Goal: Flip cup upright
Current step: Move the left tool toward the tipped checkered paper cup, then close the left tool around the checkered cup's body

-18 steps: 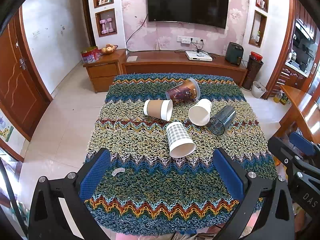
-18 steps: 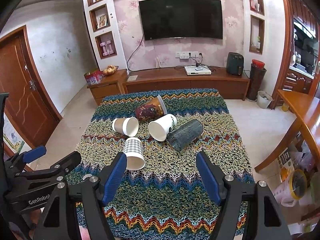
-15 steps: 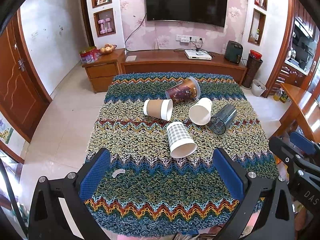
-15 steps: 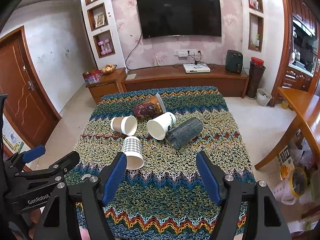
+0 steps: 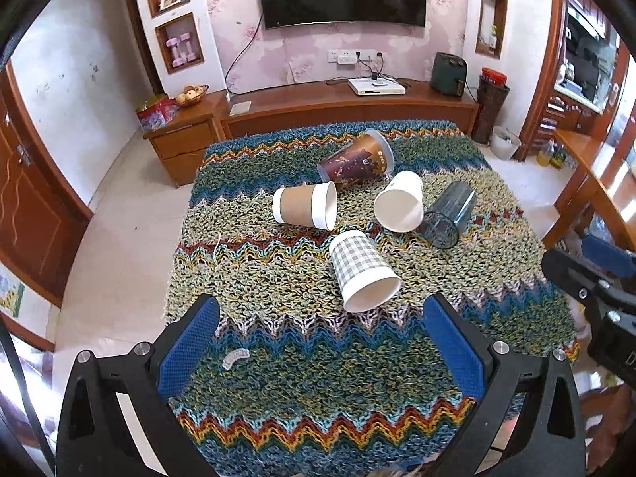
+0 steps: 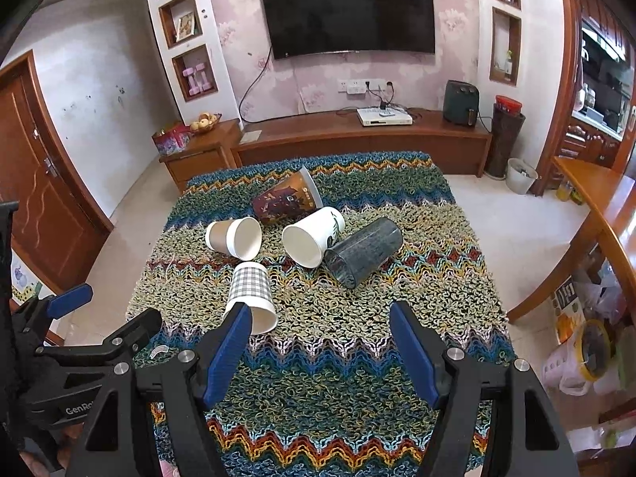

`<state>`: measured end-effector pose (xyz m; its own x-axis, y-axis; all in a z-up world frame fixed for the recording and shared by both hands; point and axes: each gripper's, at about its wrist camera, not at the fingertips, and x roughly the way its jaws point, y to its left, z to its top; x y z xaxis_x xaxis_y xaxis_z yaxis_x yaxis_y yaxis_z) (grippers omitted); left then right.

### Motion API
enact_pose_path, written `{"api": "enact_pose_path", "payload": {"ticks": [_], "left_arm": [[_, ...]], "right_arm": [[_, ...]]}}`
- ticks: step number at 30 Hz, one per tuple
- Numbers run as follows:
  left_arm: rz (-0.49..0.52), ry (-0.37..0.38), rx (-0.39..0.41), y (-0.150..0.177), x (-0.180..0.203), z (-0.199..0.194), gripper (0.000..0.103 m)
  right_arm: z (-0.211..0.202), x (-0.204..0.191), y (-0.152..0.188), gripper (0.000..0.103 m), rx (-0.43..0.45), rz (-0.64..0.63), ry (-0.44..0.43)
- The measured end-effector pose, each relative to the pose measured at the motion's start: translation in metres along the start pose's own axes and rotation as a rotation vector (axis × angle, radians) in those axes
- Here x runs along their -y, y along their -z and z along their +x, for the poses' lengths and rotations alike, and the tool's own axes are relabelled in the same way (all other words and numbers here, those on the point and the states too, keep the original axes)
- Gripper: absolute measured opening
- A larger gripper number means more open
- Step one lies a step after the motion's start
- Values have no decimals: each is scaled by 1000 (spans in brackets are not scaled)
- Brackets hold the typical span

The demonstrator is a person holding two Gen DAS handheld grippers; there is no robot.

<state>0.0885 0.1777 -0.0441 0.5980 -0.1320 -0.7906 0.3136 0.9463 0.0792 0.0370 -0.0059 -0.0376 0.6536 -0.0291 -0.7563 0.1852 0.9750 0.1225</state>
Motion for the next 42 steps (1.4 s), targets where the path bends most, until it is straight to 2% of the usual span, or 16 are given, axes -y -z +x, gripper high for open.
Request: {"api": "enact_pose_path", "payload": {"ticks": [9,15,24,31,38,42], "left_arm": [[47,2,-45,-10,-7,28,102],[42,40,-108,-16,-12,49,102],[-47,129,-220,-35,-9,91,102],[-108,158,-338,-41,-2,136,102],[-170,151,-449,-36,5,173,101],[-193,149,-482,-36,7,185,101]], "right_arm": [[24,3,-2,73,-52,20,1],[39,5,-3,73,-90,33,0],[52,9,-6,72,-102,43,1],[65,21,-6,72,-123,76,9],[78,28,-8,72,-136,89,15],[86,33,-8,72,-148,100,13]]}}
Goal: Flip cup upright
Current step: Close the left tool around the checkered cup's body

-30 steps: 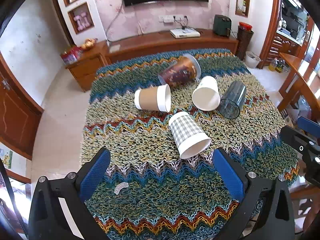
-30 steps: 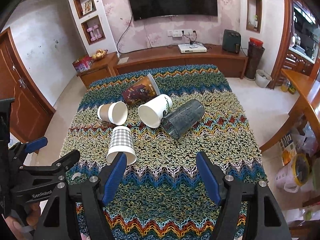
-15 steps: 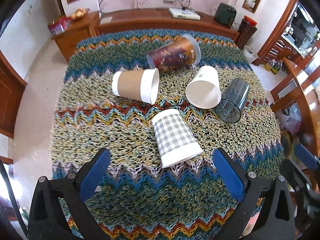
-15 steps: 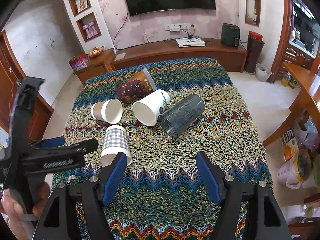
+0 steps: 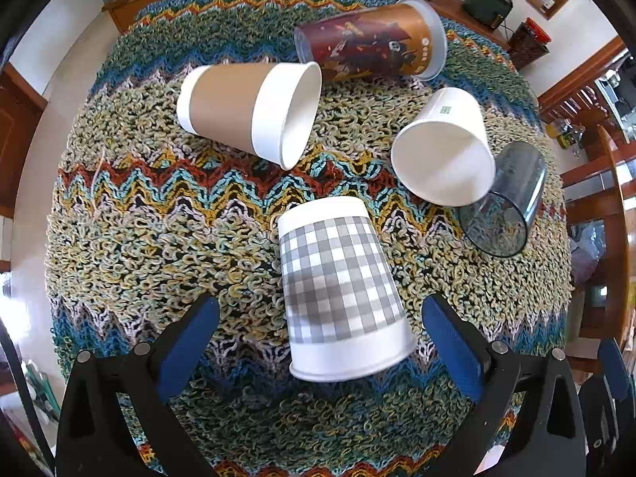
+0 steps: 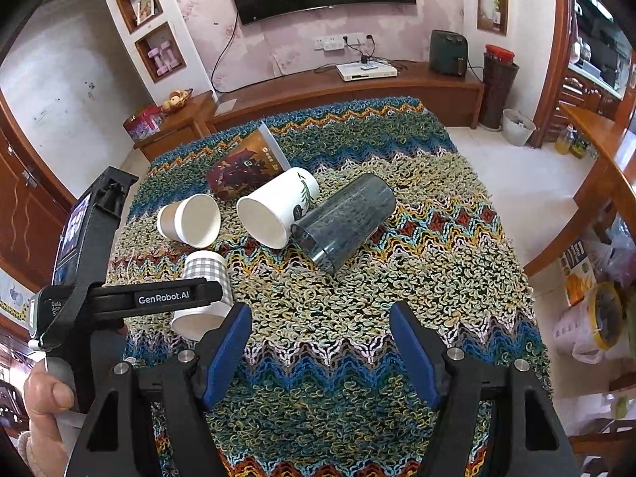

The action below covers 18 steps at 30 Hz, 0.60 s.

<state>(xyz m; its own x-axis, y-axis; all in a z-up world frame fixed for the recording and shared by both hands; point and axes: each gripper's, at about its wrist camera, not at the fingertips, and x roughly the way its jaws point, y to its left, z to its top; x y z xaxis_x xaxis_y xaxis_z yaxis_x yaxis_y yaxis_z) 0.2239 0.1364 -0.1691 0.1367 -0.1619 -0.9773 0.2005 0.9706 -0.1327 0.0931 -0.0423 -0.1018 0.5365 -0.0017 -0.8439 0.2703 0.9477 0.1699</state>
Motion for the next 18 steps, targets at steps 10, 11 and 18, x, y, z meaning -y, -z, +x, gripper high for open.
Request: {"api": "enact_pose_path", "payload": {"ticks": [10,11,18], "left_arm": [[6,-31,-32,-1,7,21,94],[9,-34,-36,-1,8,24,93],[29,-24,-48,2,17,40,77]], "right_arm": [[14,13,-3,72,-17,27,-3],[15,14,-3,72,-18,29,-3],[19,19,-3,72,-18,36,0]]}}
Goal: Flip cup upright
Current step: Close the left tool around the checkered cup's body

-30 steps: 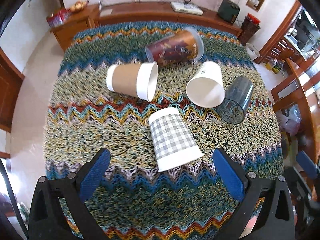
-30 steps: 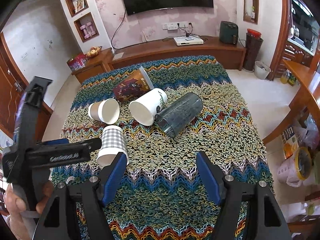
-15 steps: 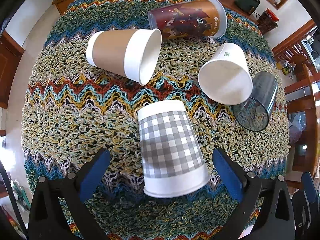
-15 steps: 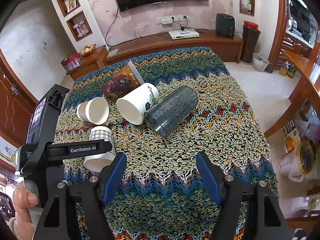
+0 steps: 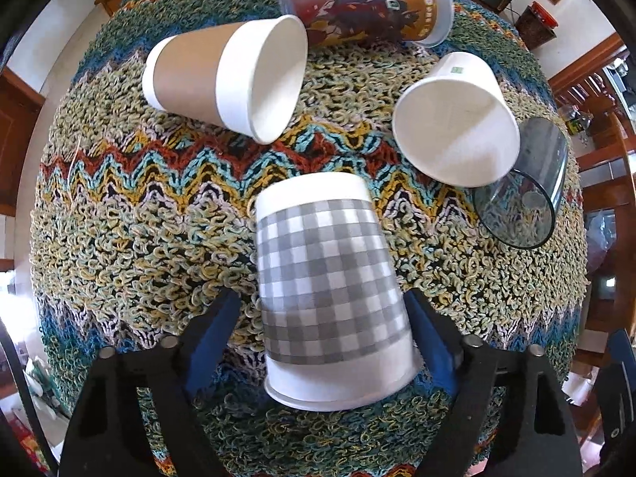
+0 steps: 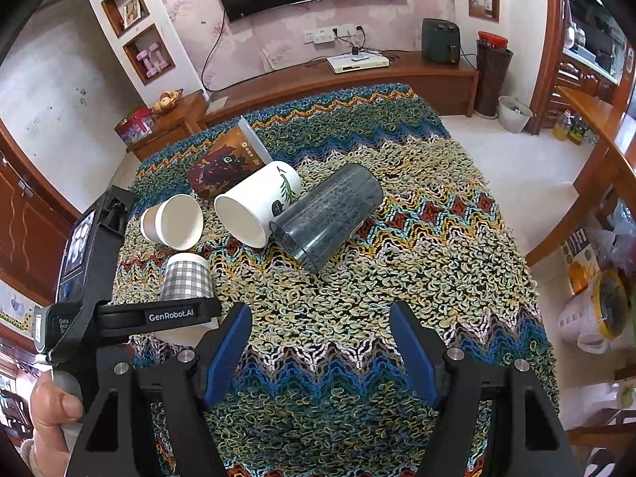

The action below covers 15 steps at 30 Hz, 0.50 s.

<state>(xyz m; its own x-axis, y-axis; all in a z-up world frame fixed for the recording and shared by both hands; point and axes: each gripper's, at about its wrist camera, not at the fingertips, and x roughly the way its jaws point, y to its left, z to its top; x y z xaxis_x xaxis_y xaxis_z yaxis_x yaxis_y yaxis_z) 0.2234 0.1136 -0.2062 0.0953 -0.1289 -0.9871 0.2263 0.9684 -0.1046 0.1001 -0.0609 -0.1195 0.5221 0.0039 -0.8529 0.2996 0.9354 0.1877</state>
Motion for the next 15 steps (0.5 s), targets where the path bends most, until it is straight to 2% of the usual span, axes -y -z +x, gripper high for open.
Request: {"api": "enact_pose_path", "payload": {"ticks": [1,7,15], "left_arm": [[12,-4,0,1,0,2,71],[52,-8,19,13,11,4,71],[129,-33,60,33,8,-17,71]], "right_arm": [[0,1,0,72,0,1,1],[-2,2,0,72,10,-2,4],[-9,3,-1,72,21,3,12]]}}
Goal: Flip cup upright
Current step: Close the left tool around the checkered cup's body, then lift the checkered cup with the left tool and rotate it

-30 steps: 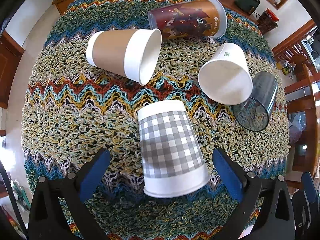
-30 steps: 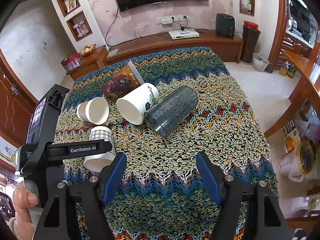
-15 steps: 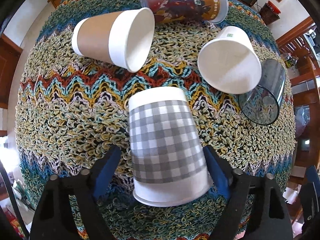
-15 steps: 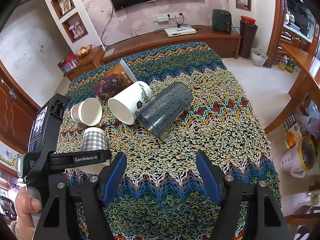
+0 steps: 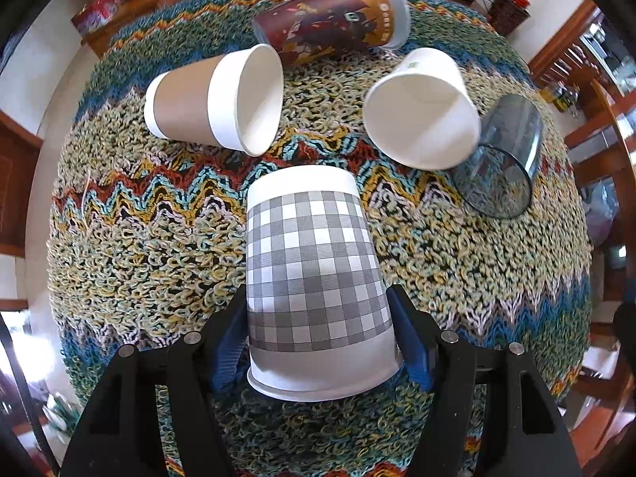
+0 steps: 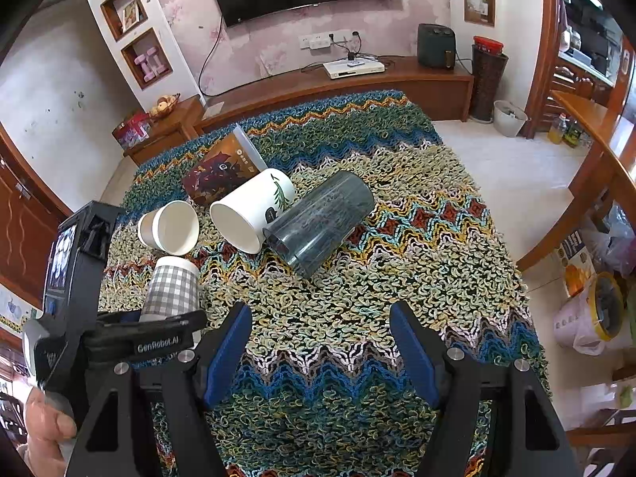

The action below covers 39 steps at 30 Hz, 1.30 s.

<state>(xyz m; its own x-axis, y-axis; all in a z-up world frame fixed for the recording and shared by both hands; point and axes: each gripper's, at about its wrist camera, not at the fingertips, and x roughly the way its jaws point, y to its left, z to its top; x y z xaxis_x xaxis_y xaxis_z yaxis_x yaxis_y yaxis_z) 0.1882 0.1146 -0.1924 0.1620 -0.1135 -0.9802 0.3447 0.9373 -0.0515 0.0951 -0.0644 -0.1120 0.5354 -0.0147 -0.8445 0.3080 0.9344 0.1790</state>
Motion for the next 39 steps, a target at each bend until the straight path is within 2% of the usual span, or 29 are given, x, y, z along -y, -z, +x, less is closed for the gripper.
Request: {"api": "enact_pose_path", "payload": {"ticks": [4,8,14,21,27,31,39], "left_arm": [[92,-19,21,19,9,-15,71],[234,-65,32,46,34,-38,71],[461,-107,25,100,59,-49,71],[694,-120,34,136,82,-52,71],[832,-129,50,155,96,-48,71],[891,-136,41,156,100,-42,72],[997,-127,42,154,107,-36,72]], "right_arm": [[-9,2,1,72,11,10,0],[-19,9,3,72,22,35,4],[-38,15,8,72,54,50,21],[-44,19,17,72,43,53,21],[-33,23,26,72,-21,40,-12],[-23,30,36,72,-70,59,-42],[-15,33,42,72,-97,69,-43]]}}
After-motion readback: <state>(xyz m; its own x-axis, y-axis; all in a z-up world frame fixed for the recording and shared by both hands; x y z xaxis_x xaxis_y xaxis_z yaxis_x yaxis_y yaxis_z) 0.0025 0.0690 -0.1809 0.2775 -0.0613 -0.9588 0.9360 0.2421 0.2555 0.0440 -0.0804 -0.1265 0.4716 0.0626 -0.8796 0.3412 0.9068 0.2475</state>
